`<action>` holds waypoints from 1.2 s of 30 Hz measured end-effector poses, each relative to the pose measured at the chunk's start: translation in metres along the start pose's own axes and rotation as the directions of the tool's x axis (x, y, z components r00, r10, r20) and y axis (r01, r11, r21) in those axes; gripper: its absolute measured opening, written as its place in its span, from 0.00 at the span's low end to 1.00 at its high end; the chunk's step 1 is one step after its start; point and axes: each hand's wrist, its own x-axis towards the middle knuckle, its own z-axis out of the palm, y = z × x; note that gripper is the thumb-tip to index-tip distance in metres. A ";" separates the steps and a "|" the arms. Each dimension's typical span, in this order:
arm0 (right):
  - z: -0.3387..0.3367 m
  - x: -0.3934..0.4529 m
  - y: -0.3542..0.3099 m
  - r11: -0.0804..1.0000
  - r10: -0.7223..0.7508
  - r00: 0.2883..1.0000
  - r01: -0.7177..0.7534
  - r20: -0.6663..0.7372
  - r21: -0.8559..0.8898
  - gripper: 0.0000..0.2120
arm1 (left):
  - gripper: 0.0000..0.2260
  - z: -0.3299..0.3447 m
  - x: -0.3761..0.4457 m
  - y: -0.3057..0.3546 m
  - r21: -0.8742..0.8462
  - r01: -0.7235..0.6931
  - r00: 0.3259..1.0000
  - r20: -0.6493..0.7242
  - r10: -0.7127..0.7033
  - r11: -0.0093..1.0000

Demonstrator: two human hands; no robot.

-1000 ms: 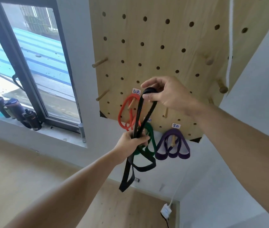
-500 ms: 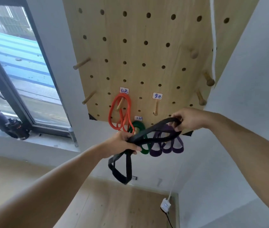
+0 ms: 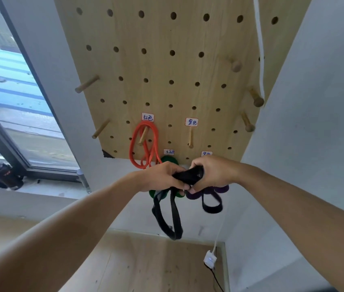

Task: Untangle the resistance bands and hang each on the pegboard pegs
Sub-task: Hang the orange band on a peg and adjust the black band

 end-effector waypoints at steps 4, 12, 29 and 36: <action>-0.007 -0.002 -0.007 0.996 -0.020 1.000 0.019 -0.013 -0.088 0.13 | 0.09 0.000 0.000 -0.006 -0.050 -0.007 1.000 -0.016 0.006 0.999; -0.022 0.001 -0.019 0.992 -0.030 0.997 0.039 0.077 -0.117 0.13 | 0.09 0.019 0.002 -0.042 0.123 0.006 0.984 -0.179 0.016 0.992; -0.047 0.011 -0.063 0.822 0.012 0.997 0.030 0.070 -0.569 0.22 | 0.12 0.025 0.019 -0.041 -0.140 -0.027 0.984 -0.176 0.002 0.990; -0.058 0.013 -0.044 0.868 0.065 0.996 -0.025 0.062 -0.496 0.15 | 0.15 0.016 0.022 -0.032 -0.188 -0.078 0.962 -0.272 0.025 0.979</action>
